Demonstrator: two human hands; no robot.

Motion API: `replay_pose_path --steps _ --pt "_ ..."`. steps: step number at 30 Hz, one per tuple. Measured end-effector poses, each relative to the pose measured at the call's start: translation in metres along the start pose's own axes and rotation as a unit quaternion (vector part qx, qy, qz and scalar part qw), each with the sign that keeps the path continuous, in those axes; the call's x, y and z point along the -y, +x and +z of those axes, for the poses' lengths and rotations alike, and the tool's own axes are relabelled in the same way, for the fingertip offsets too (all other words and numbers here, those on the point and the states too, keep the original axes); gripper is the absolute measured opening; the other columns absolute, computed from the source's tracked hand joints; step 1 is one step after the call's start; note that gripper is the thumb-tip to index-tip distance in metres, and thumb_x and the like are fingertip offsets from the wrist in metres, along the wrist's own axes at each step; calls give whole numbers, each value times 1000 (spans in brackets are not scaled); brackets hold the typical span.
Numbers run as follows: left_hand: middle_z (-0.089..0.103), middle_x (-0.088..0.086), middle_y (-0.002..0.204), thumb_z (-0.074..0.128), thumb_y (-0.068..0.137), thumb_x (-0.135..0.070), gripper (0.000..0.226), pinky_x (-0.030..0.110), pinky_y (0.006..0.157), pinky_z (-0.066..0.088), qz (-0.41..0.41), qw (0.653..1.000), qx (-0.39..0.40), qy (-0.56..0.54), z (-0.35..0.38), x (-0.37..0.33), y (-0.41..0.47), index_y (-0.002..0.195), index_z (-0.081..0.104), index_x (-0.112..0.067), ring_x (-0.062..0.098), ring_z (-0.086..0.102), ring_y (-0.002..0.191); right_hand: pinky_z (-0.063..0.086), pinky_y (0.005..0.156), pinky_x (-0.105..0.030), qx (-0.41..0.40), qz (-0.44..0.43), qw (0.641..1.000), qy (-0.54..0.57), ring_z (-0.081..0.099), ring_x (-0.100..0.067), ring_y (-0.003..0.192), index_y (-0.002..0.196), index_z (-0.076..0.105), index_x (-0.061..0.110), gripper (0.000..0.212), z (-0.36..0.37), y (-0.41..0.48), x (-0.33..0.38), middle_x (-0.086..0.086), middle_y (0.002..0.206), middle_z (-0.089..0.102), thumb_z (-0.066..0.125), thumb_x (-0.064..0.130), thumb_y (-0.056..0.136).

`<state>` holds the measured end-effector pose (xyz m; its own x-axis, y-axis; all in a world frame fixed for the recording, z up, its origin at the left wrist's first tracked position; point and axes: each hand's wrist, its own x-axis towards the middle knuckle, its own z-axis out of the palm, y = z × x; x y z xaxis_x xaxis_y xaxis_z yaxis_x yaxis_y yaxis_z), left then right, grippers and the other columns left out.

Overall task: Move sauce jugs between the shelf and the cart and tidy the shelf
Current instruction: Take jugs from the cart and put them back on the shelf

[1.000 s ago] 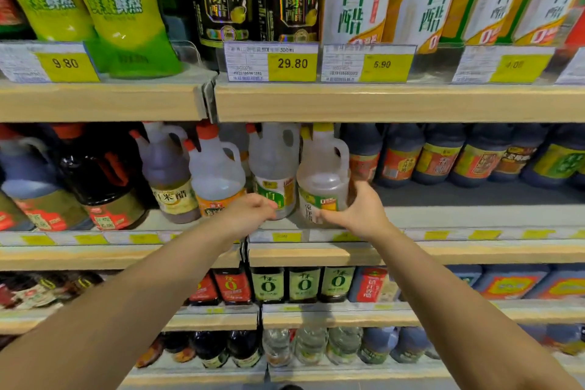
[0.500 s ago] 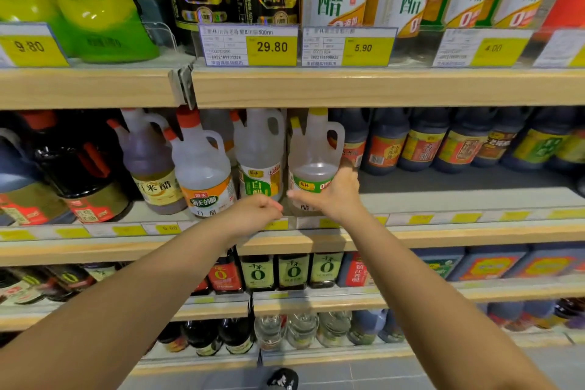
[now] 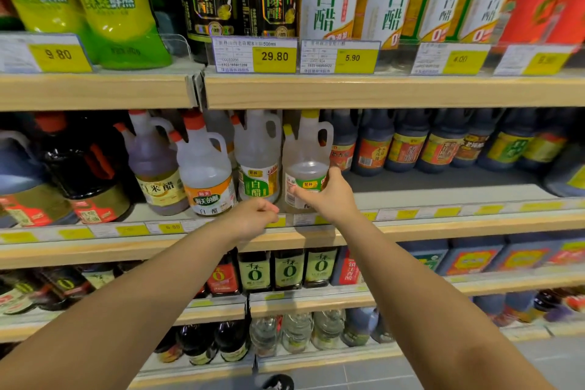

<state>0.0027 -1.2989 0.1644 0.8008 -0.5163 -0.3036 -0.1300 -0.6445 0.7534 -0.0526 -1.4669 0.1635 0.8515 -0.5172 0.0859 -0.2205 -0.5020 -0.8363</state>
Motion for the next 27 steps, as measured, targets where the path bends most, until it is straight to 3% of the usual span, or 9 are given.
replay_pose_path --steps 3,5,6,9,12,16,19,23,27 --pt "55 1 119 54 90 -22 30 21 69 43 -8 999 -24 -48 -3 0 -22 120 58 -18 15 51 105 44 96 -37 18 9 1000 -16 50 -25 124 135 35 9 65 -2 -26 6 -6 134 53 68 32 84" --pt "53 -2 115 54 90 -23 32 26 74 41 -6 996 -51 -79 -6 2 -43 121 59 -17 14 49 104 37 103 -34 7 23 1000 -21 40 -25 134 146 22 7 73 -3 -55 11 -7 146 43 62 30 89" --pt "52 -2 115 55 90 -23 30 26 79 39 -6 993 -67 -96 -7 6 -56 120 60 -17 14 47 104 37 102 -33 1 20 1000 -22 40 -25 134 146 25 7 70 -2 -70 12 -7 146 42 60 30 90" --pt "54 -2 116 54 89 -24 24 29 90 39 -28 980 -105 -166 -6 27 -109 111 63 -20 15 48 107 43 82 -29 23 24 999 1 58 -21 105 128 48 14 42 2 -119 21 -1 113 62 58 31 91" --pt "58 -4 109 53 91 -27 19 32 92 40 -85 960 -119 -240 0 61 -170 106 64 -26 14 53 106 40 58 -23 134 29 990 25 52 -10 67 107 55 18 20 20 -168 40 7 77 53 58 29 91" --pt "60 0 114 55 92 -28 14 34 94 40 -168 904 -172 -354 -6 115 -247 102 62 -22 17 57 109 45 71 -23 266 -1 964 15 57 -14 83 91 61 20 3 65 -224 70 -1 91 60 58 21 90" --pt "63 6 119 56 91 -29 17 32 86 41 -217 865 -229 -390 -24 155 -297 104 62 -19 21 59 113 43 66 -22 343 -15 939 -7 53 -13 87 101 63 13 14 104 -258 96 -3 101 57 52 15 93" --pt "64 9 104 57 90 -24 11 30 77 40 -251 819 -299 -420 -56 197 -350 96 64 -18 22 59 104 39 64 -19 408 -23 913 3 53 -15 81 99 59 16 10 160 -292 136 5 83 52 56 17 90" --pt "64 2 104 57 89 -23 6 34 91 42 -261 769 -352 -466 -94 237 -402 89 62 -21 17 60 101 35 59 -22 438 -37 898 24 47 -9 63 90 56 25 6 235 -327 185 8 71 45 61 21 87"
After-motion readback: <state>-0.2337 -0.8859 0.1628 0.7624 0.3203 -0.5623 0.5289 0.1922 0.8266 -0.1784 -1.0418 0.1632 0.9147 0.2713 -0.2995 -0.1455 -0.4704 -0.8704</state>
